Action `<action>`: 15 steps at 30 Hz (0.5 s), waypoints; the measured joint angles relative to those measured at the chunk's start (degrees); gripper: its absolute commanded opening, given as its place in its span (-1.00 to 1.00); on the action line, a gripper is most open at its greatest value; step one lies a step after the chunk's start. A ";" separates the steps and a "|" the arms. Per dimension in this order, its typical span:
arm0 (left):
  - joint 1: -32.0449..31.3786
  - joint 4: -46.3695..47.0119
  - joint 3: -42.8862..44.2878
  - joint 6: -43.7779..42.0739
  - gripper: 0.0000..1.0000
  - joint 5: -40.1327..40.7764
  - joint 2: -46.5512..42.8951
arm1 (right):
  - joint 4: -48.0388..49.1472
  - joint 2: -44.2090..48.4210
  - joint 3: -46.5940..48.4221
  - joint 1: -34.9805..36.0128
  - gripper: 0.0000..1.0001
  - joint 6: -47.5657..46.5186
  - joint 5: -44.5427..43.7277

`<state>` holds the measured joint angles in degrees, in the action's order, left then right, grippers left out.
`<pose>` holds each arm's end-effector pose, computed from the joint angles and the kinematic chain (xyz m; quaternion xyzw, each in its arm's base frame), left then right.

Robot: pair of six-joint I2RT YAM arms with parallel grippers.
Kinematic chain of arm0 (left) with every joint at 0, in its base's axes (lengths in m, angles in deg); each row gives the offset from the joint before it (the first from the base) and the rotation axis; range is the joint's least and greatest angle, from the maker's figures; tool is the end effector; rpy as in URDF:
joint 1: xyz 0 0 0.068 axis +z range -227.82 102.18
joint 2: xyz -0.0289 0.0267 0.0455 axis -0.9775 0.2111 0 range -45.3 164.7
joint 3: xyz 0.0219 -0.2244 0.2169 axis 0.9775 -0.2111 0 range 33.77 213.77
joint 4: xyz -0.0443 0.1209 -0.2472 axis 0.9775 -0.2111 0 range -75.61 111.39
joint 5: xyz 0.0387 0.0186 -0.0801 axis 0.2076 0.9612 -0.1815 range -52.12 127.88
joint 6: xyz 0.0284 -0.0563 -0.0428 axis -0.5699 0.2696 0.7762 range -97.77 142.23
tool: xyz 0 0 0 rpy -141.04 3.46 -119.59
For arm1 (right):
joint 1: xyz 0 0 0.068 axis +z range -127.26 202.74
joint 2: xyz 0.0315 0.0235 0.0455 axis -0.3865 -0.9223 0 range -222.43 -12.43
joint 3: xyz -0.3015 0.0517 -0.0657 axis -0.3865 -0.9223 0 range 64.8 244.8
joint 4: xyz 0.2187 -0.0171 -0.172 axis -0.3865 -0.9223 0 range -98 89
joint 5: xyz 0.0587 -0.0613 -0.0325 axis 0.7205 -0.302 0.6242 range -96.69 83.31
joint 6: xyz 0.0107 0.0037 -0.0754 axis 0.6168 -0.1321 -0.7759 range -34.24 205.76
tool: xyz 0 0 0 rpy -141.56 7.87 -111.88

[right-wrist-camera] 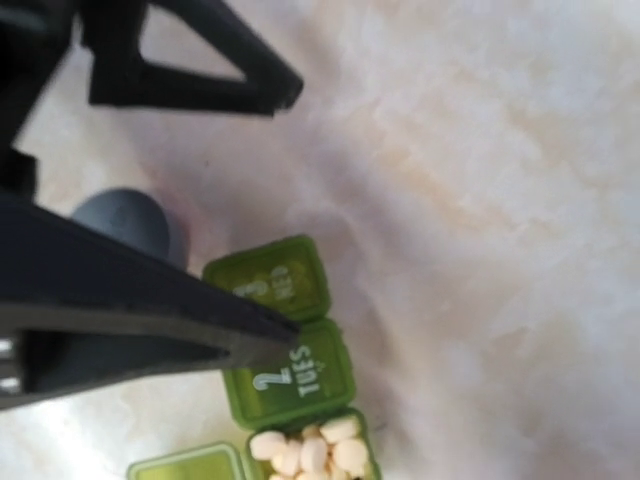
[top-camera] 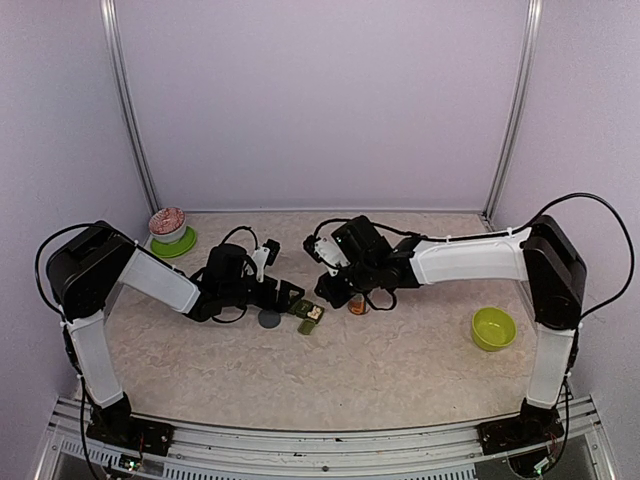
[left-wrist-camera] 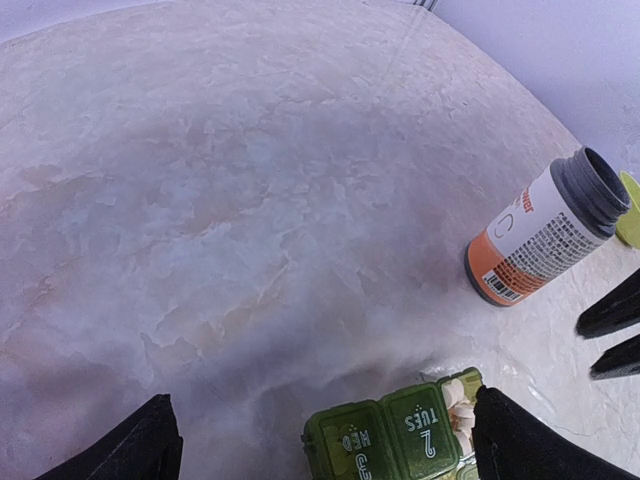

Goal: Sort the pills into containers
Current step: Place the pill in the pill bottle.

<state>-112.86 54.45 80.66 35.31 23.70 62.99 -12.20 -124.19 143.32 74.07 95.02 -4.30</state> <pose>0.3304 -0.2510 0.1360 0.2244 0.8245 -0.3042 0.4212 0.3011 0.3805 0.2058 -0.3385 0.8575 0.2118 0.3245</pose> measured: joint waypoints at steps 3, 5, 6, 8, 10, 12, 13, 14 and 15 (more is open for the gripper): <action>0.00 0.02 0.00 0.00 0.97 0.00 0.00 | -0.24 3.08 -0.81 -0.57 -0.72 -0.33 -1.07; 0.00 0.00 0.00 0.00 0.97 0.00 0.00 | -0.33 5.60 -1.42 -0.94 -0.71 -0.55 -1.62; 0.00 0.02 0.00 0.00 0.98 0.00 0.00 | -0.35 6.49 -1.70 -1.25 -0.71 -0.61 -1.88; 0.00 0.02 0.00 0.00 0.97 0.00 0.00 | -0.44 8.61 -2.49 -2.19 -0.71 -0.70 -2.54; 0.00 0.02 0.00 0.00 0.97 0.00 0.00 | -0.55 10.49 -3.41 -3.50 -0.71 -0.79 -3.10; 0.00 0.02 0.00 0.00 0.98 0.00 0.00 | -0.61 11.98 -4.50 -4.96 -0.71 -0.85 -3.67; 0.00 0.02 0.00 0.00 0.97 0.00 0.00 | -0.63 12.59 -5.18 -5.77 -0.71 -0.87 -3.85; 0.00 0.00 0.00 0.00 0.97 0.00 0.00 | -0.76 13.14 -5.86 -6.64 -0.71 -0.90 -4.07; 0.00 0.00 0.00 0.00 0.97 0.00 0.00 | -0.79 13.40 -6.32 -7.21 -0.71 -0.92 -4.20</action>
<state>-112.86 54.45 80.66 35.31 23.70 62.99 -12.99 -110.79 137.00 66.86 94.10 -8.50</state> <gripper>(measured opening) 0.987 0.145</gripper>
